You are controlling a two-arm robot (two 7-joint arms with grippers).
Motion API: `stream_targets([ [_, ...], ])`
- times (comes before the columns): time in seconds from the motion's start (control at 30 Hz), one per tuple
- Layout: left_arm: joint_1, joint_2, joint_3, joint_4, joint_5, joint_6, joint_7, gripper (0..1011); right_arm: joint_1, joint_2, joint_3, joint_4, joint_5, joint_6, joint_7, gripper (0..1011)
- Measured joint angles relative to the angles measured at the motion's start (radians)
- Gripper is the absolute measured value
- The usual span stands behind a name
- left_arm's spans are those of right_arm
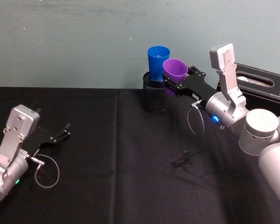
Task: Pick up one cup with a gripper and tap it against the other cup.
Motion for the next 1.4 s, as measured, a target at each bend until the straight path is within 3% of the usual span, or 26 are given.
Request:
stream_targets([
  [1.4,0.0,0.0,0.0,0.0,0.0,0.0,0.0,1011,0.043,-0.011,-0.006,0.051,-0.005,-0.008,-0.002,734],
])
